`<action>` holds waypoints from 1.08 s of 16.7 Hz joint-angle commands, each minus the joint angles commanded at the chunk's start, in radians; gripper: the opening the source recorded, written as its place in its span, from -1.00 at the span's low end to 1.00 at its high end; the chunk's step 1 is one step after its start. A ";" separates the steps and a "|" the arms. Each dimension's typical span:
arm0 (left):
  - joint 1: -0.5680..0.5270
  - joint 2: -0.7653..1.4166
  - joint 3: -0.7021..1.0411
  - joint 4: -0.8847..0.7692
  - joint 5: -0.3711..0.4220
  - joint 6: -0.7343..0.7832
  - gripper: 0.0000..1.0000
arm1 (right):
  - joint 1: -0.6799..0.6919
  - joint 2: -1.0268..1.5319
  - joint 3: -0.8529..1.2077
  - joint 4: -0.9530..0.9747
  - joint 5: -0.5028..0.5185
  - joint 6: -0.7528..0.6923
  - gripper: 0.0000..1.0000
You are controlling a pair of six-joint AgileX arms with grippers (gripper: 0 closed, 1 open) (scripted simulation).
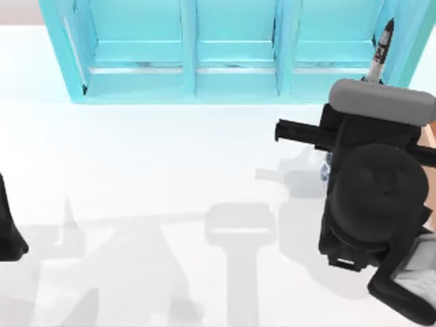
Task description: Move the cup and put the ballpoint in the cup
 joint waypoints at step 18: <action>0.000 0.000 0.000 0.000 0.000 0.000 1.00 | -0.130 0.126 0.037 0.084 -0.128 0.008 -0.40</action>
